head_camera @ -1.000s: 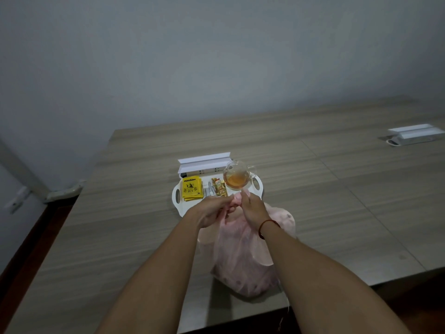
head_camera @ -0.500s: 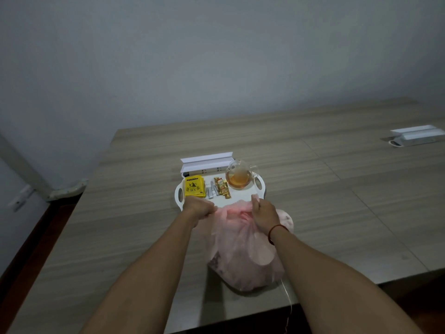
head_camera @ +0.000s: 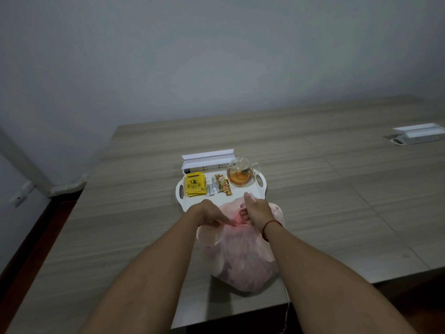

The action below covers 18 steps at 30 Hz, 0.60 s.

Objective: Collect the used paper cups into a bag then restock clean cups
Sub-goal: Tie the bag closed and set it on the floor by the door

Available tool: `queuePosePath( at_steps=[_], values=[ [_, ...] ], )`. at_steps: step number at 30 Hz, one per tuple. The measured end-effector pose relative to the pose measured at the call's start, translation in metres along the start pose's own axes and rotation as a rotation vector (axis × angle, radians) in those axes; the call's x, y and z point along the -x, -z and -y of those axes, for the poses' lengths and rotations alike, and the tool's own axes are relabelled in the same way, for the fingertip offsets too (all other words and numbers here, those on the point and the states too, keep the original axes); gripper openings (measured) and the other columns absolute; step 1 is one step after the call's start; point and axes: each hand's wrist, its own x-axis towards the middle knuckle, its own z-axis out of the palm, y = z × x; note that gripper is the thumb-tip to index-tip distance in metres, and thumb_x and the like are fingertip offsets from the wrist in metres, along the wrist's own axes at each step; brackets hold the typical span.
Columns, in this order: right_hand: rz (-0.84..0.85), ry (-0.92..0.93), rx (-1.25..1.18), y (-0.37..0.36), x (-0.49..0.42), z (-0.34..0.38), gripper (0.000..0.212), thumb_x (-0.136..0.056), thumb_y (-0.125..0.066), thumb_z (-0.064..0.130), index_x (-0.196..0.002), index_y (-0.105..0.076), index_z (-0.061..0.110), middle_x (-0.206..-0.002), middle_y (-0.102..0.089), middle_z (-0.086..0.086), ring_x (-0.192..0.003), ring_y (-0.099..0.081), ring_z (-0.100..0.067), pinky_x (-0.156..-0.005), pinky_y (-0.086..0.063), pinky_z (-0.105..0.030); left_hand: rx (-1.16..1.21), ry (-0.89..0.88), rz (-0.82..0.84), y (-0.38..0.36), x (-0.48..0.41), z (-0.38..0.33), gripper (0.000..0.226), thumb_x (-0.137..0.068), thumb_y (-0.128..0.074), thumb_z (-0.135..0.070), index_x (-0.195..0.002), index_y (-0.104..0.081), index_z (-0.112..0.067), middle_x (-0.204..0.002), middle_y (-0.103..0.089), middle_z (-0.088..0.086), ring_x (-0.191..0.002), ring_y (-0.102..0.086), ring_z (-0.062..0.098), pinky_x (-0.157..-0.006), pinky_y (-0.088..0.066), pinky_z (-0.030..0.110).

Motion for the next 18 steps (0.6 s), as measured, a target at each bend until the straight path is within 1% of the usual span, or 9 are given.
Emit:
queuePosePath(
  at_steps=[2, 4, 6, 9, 11, 12, 14, 16, 18],
  values=[
    [0.019, -0.011, 0.082, -0.001, 0.004, -0.003, 0.044, -0.082, -0.062, 0.043, -0.101, -0.063, 0.003, -0.086, -0.068, -0.011, -0.079, -0.066, -0.024, -0.079, -0.057, -0.039, -0.117, 0.004, 0.016, 0.001, 0.0, -0.004, 0.058, -0.066, -0.088, -0.013, -0.115, -0.063, 0.006, -0.115, -0.067, 0.014, -0.102, -0.066, 0.025, -0.088, -0.058, 0.033],
    [0.037, -0.027, 0.193, 0.001, 0.007, -0.003, 0.046, -0.071, -0.075, 0.035, -0.106, -0.06, 0.009, -0.097, -0.067, -0.011, -0.092, -0.065, -0.025, -0.082, -0.056, -0.037, -0.238, -0.008, -0.01, 0.002, 0.003, -0.008, 0.053, -0.071, -0.084, -0.012, -0.116, -0.062, 0.007, -0.114, -0.068, 0.013, -0.102, -0.067, 0.023, -0.09, -0.057, 0.033],
    [0.051, -0.013, 0.266, 0.004, 0.006, -0.003, 0.049, -0.069, -0.078, 0.029, -0.109, -0.061, 0.005, -0.102, -0.067, -0.013, -0.097, -0.064, -0.026, -0.085, -0.056, -0.038, -0.302, -0.013, -0.02, 0.005, 0.003, -0.011, 0.043, -0.076, -0.078, -0.007, -0.113, -0.064, 0.007, -0.111, -0.069, 0.013, -0.098, -0.069, 0.022, -0.089, -0.058, 0.032],
    [0.069, 0.021, 0.345, 0.01, 0.002, 0.0, 0.042, -0.073, -0.075, 0.026, -0.107, -0.065, 0.004, -0.101, -0.068, -0.014, -0.098, -0.065, -0.028, -0.087, -0.056, -0.041, -0.4, -0.01, 0.011, 0.012, 0.004, -0.016, 0.031, -0.078, -0.077, -0.012, -0.103, -0.067, 0.004, -0.112, -0.071, 0.015, -0.095, -0.072, 0.02, -0.089, -0.058, 0.033],
    [0.085, 0.03, 0.385, 0.014, 0.0, 0.003, 0.037, -0.077, -0.072, 0.025, -0.104, -0.065, 0.0, -0.095, -0.067, -0.014, -0.093, -0.065, -0.026, -0.08, -0.056, -0.035, -0.424, -0.019, 0.036, 0.014, 0.005, -0.019, 0.024, -0.081, -0.075, -0.015, -0.097, -0.066, 0.0, -0.115, -0.07, 0.014, -0.084, -0.071, 0.016, -0.084, -0.06, 0.032],
    [0.084, 0.031, 0.407, 0.015, 0.001, 0.006, 0.034, -0.079, -0.07, 0.025, -0.101, -0.066, 0.0, -0.09, -0.065, -0.012, -0.088, -0.062, -0.024, -0.071, -0.053, -0.029, -0.417, -0.027, 0.03, 0.014, 0.005, -0.019, 0.027, -0.083, -0.073, -0.017, -0.102, -0.066, 0.001, -0.116, -0.069, 0.014, -0.081, -0.07, 0.016, -0.081, -0.06, 0.03],
    [0.076, 0.036, 0.443, 0.016, 0.001, 0.008, 0.022, -0.082, -0.066, 0.024, -0.091, -0.065, 0.003, -0.076, -0.059, -0.006, -0.076, -0.057, -0.022, -0.054, -0.041, -0.022, -0.37, -0.062, 0.0, 0.017, 0.005, -0.018, 0.036, -0.087, -0.07, -0.017, -0.115, -0.063, 0.004, -0.114, -0.067, 0.014, -0.081, -0.068, 0.018, -0.074, -0.06, 0.028],
    [0.071, 0.029, 0.419, 0.017, 0.0, 0.007, 0.015, -0.083, -0.063, 0.02, -0.077, -0.062, 0.006, -0.065, -0.058, -0.004, -0.061, -0.056, -0.019, -0.045, -0.038, -0.019, -0.254, -0.099, -0.028, 0.018, 0.003, -0.016, 0.03, -0.089, -0.066, -0.013, -0.112, -0.063, 0.007, -0.097, -0.067, 0.014, -0.07, -0.064, 0.018, -0.064, -0.059, 0.027],
    [0.068, 0.0, 0.31, 0.02, -0.002, 0.006, 0.018, -0.083, -0.061, 0.016, -0.076, -0.066, 0.0, -0.061, -0.063, -0.008, -0.044, -0.056, -0.013, -0.04, -0.042, -0.017, -0.074, -0.14, -0.062, 0.016, 0.0, -0.015, 0.016, -0.09, -0.063, -0.007, -0.095, -0.066, 0.008, -0.078, -0.064, 0.013, -0.058, -0.059, 0.017, -0.053, -0.056, 0.024]
  ],
)
